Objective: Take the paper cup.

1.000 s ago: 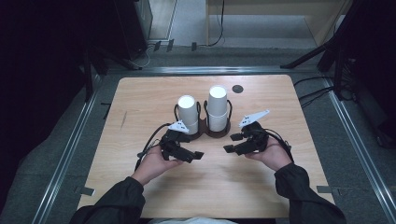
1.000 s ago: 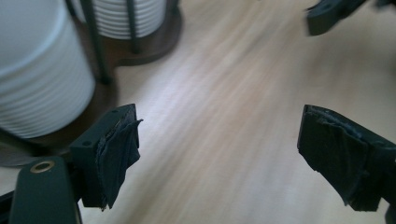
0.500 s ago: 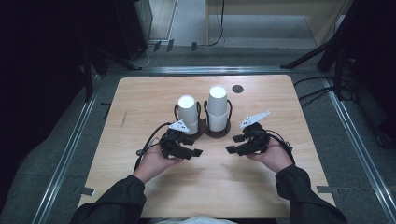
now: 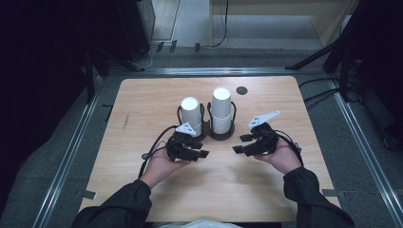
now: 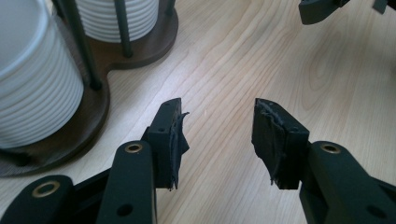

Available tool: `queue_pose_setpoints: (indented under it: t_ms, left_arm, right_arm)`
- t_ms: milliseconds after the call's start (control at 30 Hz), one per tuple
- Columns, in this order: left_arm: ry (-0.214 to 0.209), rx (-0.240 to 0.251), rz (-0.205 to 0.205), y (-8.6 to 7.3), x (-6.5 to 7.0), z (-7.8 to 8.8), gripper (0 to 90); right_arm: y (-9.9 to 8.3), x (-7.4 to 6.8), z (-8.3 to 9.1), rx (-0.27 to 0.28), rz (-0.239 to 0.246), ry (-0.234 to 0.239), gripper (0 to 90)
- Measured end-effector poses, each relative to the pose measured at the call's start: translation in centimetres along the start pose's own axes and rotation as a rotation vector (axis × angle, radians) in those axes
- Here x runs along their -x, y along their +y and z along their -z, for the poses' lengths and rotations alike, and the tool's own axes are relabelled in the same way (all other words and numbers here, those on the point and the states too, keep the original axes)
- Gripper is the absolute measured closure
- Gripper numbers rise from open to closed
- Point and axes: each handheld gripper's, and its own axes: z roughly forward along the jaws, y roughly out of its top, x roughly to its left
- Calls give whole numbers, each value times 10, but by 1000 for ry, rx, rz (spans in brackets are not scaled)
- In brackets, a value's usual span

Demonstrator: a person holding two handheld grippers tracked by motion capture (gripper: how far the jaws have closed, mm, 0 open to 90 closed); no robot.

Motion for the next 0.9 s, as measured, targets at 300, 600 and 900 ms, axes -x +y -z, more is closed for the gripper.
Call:
queue_pose_setpoints:
  t_ms: [300,600,900]
  left_arm:
    - [23,49,26,12,8,-7,578]
    - [53,75,66,23,9,-17,617]
    - [83,98,81,36,17,-25,669]
  right_arm:
    - [6,10,12,11,3,-36,366]
    - [13,25,26,17,-4,-55,343]
    - [36,36,51,58,5,-75,310]
